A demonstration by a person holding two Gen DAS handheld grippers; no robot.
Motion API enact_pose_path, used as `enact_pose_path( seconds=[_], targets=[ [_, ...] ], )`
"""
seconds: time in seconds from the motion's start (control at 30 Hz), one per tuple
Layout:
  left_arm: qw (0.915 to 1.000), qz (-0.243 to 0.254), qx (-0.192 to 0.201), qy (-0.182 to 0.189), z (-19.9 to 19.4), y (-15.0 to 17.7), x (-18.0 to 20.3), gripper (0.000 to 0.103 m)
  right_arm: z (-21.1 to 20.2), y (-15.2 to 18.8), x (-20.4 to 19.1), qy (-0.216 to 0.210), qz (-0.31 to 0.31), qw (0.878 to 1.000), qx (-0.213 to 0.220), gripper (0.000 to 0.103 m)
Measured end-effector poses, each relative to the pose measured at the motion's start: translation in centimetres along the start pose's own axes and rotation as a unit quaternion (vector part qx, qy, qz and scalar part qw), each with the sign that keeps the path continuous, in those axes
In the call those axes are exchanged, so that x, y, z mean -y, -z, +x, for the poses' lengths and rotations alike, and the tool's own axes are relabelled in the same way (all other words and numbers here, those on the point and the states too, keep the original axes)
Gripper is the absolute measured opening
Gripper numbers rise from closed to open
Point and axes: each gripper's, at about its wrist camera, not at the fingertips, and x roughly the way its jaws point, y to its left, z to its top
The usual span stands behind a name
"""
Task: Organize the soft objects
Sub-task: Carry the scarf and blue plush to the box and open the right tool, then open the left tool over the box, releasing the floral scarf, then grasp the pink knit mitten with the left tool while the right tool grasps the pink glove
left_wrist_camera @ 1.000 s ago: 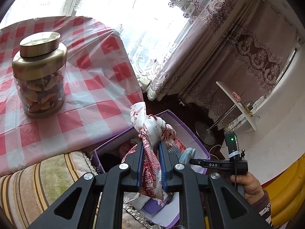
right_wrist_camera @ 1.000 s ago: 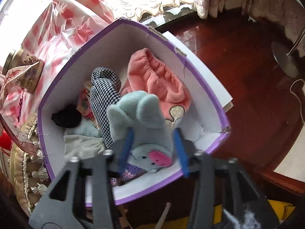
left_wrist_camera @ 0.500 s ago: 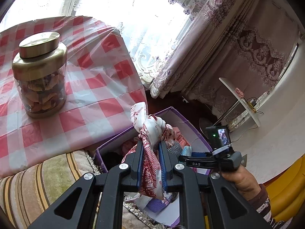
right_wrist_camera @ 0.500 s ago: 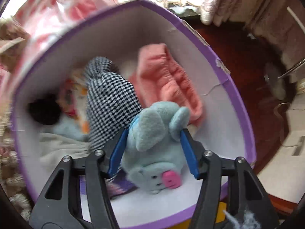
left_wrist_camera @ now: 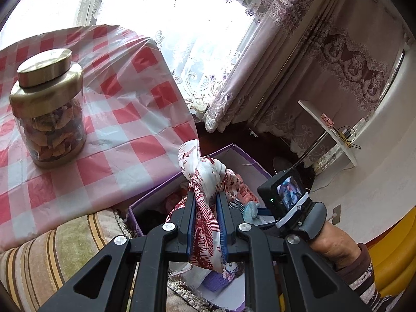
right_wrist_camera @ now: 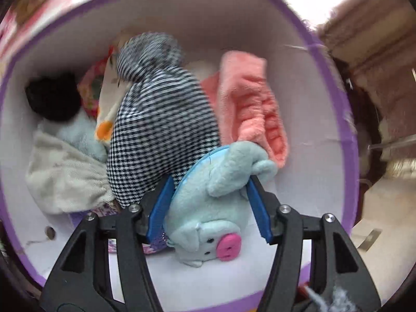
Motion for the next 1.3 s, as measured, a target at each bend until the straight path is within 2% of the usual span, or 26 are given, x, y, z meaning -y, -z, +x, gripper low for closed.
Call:
enact_pose_path(
  seconds=[0.1, 0.13, 0.17, 0.23, 0.3, 0.4, 0.47, 0.6, 0.73, 0.83, 1.0, 1.1, 1.17, 1.3],
  targets=[
    [0.9996, 0.025, 0.012, -0.01, -0.2, -0.3, 0.9, 0.019, -3.0, 0.9, 1.1, -0.024, 0.032, 0.998, 0.046, 0.069],
    [0.9993, 0.031, 0.015, -0.012, -0.1, -0.4, 1.2, 0.026, -4.1, 1.3, 1.5, -0.031, 0.041, 0.997, 0.063, 0.074],
    [0.9992, 0.035, 0.015, -0.011, 0.1, -0.5, 1.4, 0.042, -5.2, 1.4, 1.7, -0.038, 0.051, 0.995, 0.078, 0.078],
    [0.9992, 0.04, -0.007, 0.005, 1.2, -0.5, 1.9, 0.062, -7.2, 2.1, 2.0, -0.046, 0.065, 0.991, 0.105, 0.079],
    [0.9992, 0.03, -0.023, 0.014, 1.9, -0.1, 1.8, 0.063, -8.9, 2.4, 2.1, -0.049, 0.078, 0.988, 0.126, 0.079],
    [0.9997, 0.006, -0.019, 0.016, 1.0, -0.1, 0.6, 0.063, -11.3, 1.8, 1.4, -0.062, 0.091, 0.981, 0.157, 0.079],
    [0.9999, -0.001, -0.006, 0.009, -0.1, -0.3, -0.4, 0.063, -12.7, 1.5, 1.6, -0.084, 0.09, 0.976, 0.177, 0.079],
    [0.9995, -0.027, 0.011, -0.01, -2.1, -0.3, -3.2, 0.063, -14.9, 0.7, -1.6, -0.143, 0.055, 0.967, 0.206, 0.079],
    [0.9972, -0.049, 0.031, -0.048, -4.7, 0.3, -6.4, 0.063, -14.3, -1.4, -6.4, -0.184, 0.0, 0.961, 0.204, 0.079],
    [0.9924, -0.064, 0.043, -0.096, -6.7, 1.0, -9.0, 0.064, -14.1, -2.5, -10.3, -0.196, -0.043, 0.959, 0.202, 0.079],
    [0.9749, -0.113, 0.06, -0.182, -10.8, 2.2, -14.5, 0.064, -15.3, -3.4, -15.3, -0.219, -0.099, 0.951, 0.197, 0.079],
    [0.9592, -0.145, 0.076, -0.231, -13.7, 2.7, -18.4, 0.064, -15.4, -4.4, -17.8, -0.223, -0.127, 0.947, 0.192, 0.079],
    [0.944, -0.167, 0.084, -0.272, -15.6, 2.8, -21.3, 0.064, -15.5, -5.0, -19.3, -0.226, -0.146, 0.944, 0.19, 0.079],
    [0.9079, -0.207, 0.078, -0.356, -18.9, 3.4, -26.9, 0.064, -16.2, -5.9, -22.3, -0.231, -0.184, 0.936, 0.191, 0.079]
  ],
)
